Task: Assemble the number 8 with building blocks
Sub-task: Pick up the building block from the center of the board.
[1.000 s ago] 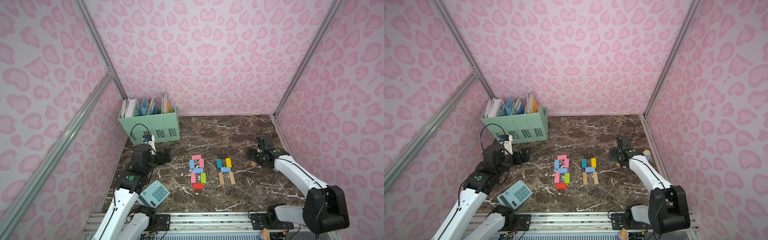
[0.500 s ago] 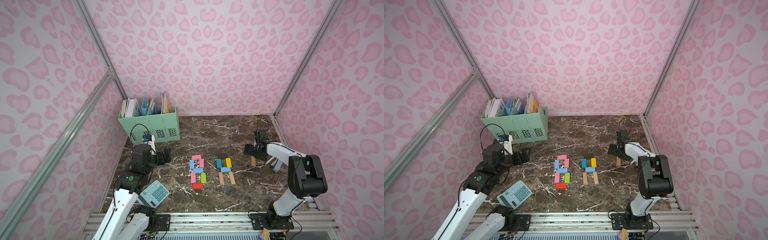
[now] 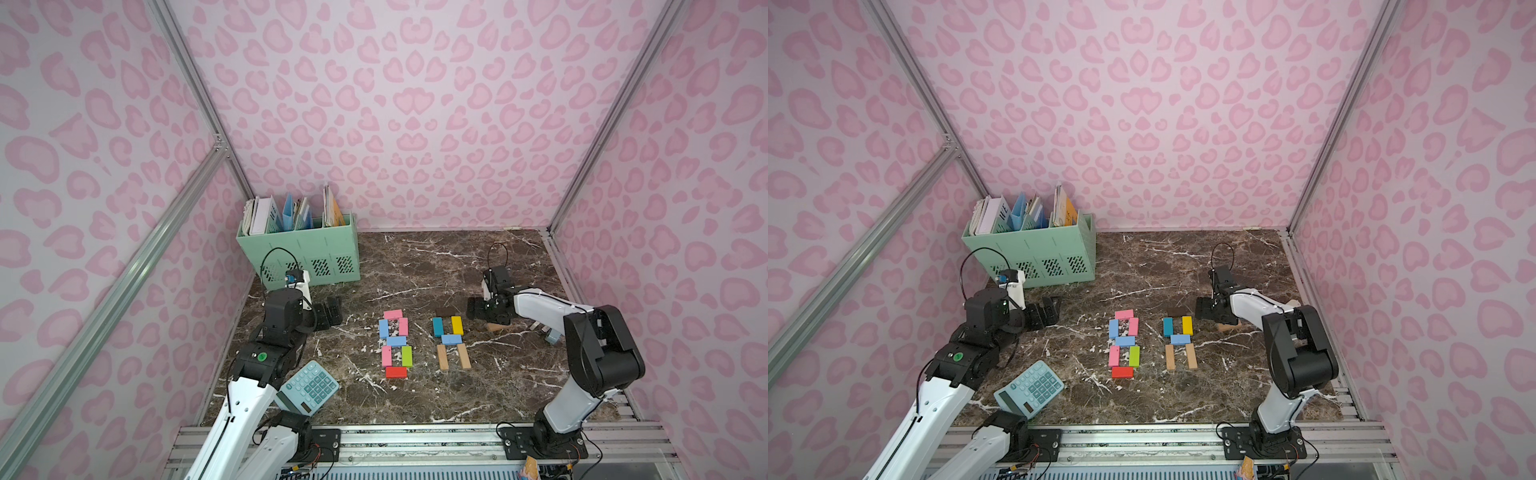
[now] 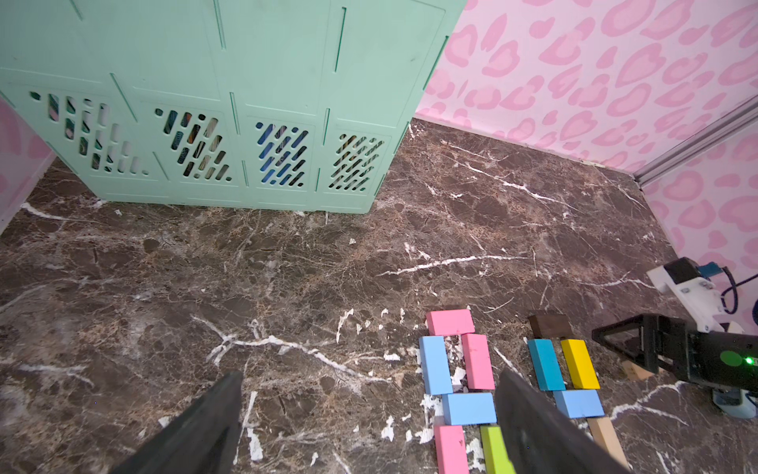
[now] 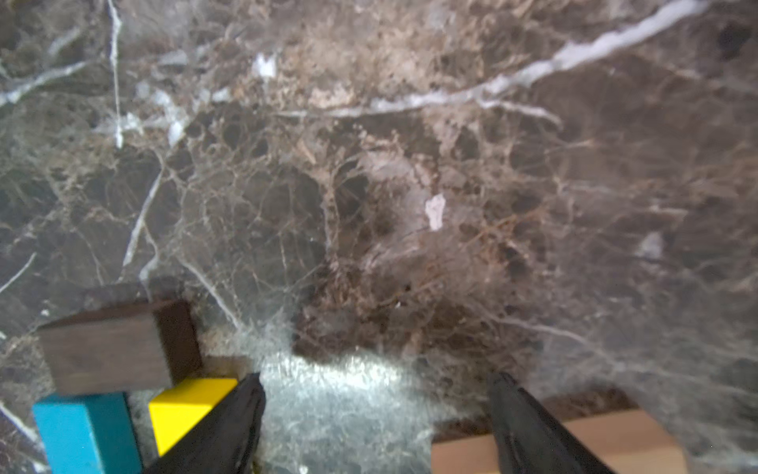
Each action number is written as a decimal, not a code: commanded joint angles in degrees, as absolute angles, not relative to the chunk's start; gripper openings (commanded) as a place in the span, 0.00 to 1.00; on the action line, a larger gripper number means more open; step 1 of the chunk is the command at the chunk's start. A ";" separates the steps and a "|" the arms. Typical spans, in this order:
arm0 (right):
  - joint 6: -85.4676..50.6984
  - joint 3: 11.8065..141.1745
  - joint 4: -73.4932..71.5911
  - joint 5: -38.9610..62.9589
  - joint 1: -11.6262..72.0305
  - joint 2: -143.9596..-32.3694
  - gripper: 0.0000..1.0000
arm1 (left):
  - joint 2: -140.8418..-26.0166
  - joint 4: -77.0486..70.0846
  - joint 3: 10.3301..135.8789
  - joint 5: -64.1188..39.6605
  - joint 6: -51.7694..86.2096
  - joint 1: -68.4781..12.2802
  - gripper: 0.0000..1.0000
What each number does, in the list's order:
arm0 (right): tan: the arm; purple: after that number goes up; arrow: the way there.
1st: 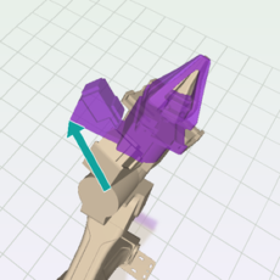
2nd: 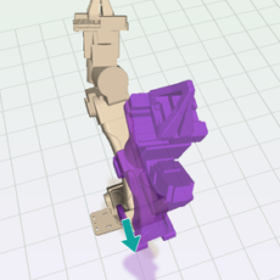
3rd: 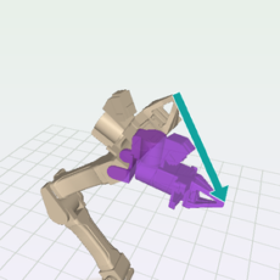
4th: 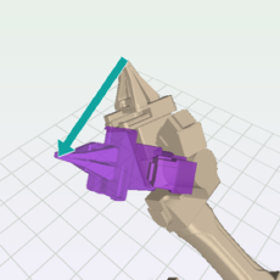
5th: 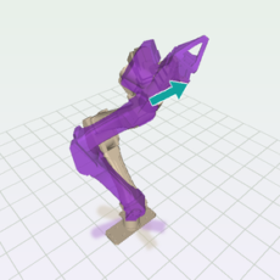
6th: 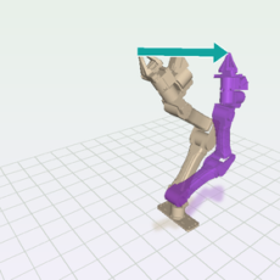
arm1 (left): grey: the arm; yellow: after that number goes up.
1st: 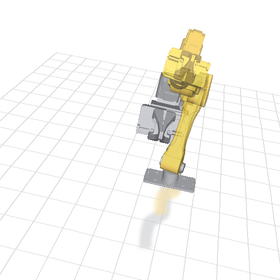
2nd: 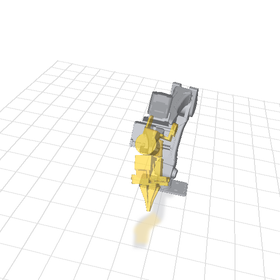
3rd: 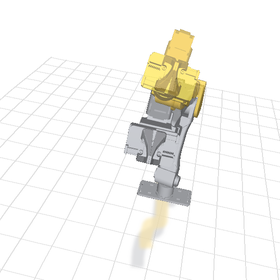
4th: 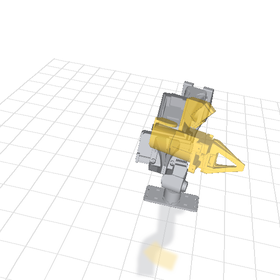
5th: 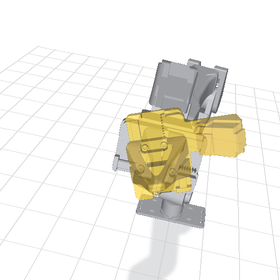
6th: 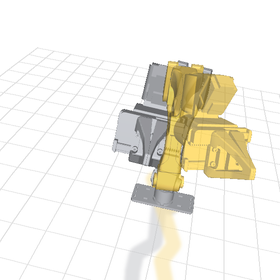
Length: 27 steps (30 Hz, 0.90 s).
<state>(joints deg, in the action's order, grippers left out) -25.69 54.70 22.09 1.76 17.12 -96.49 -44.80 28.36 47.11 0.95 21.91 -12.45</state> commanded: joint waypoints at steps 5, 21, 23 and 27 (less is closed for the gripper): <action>-24.60 54.23 28.24 -8.32 16.14 -90.19 0.94 | -44.74 27.77 47.55 0.79 21.18 -12.39 0.99; -22.85 52.12 25.38 2.20 9.83 -92.40 0.94 | -45.26 27.27 47.39 -1.00 21.09 -12.43 0.99; -23.23 52.14 25.14 2.64 10.89 -92.95 0.93 | -45.48 27.20 47.44 -1.64 21.10 -12.39 0.98; -24.70 51.33 24.54 4.56 12.82 -93.07 0.91 | -46.13 27.26 47.68 -2.80 20.79 -12.39 0.99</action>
<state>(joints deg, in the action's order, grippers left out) -23.22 51.70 25.36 2.24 12.12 -93.10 -45.82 28.34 47.13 -1.30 21.89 -12.45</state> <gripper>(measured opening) 0.919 0.985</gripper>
